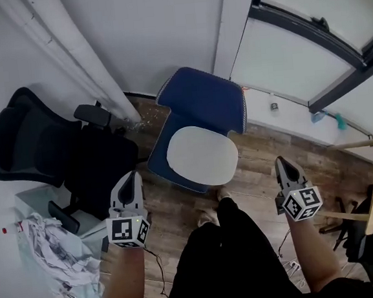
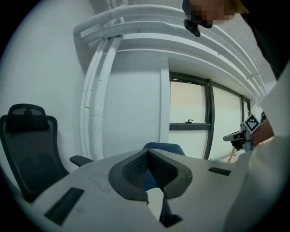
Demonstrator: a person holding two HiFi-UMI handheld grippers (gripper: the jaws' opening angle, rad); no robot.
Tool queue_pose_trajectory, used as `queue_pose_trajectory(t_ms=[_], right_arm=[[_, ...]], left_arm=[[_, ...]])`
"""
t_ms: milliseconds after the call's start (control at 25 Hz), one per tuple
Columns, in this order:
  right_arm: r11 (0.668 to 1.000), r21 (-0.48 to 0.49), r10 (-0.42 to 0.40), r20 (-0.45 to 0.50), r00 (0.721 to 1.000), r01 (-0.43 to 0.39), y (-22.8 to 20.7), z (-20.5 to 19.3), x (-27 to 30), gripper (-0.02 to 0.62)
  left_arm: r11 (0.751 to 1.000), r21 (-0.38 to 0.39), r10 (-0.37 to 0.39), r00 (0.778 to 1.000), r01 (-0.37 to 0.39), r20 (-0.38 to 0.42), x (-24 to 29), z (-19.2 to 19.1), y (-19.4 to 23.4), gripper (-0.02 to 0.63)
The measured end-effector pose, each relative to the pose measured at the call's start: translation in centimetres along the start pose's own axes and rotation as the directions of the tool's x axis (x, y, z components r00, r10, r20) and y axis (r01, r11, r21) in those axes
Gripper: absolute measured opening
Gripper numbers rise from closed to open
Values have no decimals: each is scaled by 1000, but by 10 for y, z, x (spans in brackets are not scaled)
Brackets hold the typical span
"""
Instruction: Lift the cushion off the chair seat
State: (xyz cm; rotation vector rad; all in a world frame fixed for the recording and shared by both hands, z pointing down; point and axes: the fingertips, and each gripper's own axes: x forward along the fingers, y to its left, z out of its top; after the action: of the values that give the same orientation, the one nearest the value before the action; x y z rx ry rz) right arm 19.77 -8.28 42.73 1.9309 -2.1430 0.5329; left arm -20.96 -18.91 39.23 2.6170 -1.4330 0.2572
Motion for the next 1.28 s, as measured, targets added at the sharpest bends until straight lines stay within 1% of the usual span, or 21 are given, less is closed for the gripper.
queue_pose_trajectory(t_ms=[200,320,400,480,680,840,960,1120,1200,1280], right_arm=[[999,-13,43,-25,999,-44,-9,-22,43,9],[998,10,65,-32,997,-65,-19,-43,71,9],[997,37,72,-39,997,-70,-23,-61,87,9],[996,45,79,-59,995,-76,-26,-83,98,9],[993,49,108,-116,987,-103,-39,-142,128,10],[993,65,109,-103,989,-103,-44,-173,143,9],[989,94,128,-128,983,-117,-48,-202,156,10],[978,144,175,-203,964,-147,-50,-247,173,11],[979,139,178,-222,959,-150,-49,-261,177,11],[983,115,163,-221,961,-141,-49,-271,181,10]], left_arm=[[1000,4,23,999,-23,-48,21,-28,2,5],[999,7,48,996,-48,-74,39,-46,4,5],[999,22,42,996,-40,-78,53,-51,3,5],[999,25,28,996,-26,-82,65,-62,-3,5],[999,-4,32,993,-32,-115,93,-111,-18,5],[999,-17,28,989,-31,-148,110,-148,-30,5],[1000,-16,21,987,-23,-162,117,-166,-36,5],[1000,-3,1,983,-2,-182,124,-195,-43,5],[1000,2,-19,980,20,-196,129,-210,-49,5],[999,1,-48,978,49,-201,135,-222,-55,5]])
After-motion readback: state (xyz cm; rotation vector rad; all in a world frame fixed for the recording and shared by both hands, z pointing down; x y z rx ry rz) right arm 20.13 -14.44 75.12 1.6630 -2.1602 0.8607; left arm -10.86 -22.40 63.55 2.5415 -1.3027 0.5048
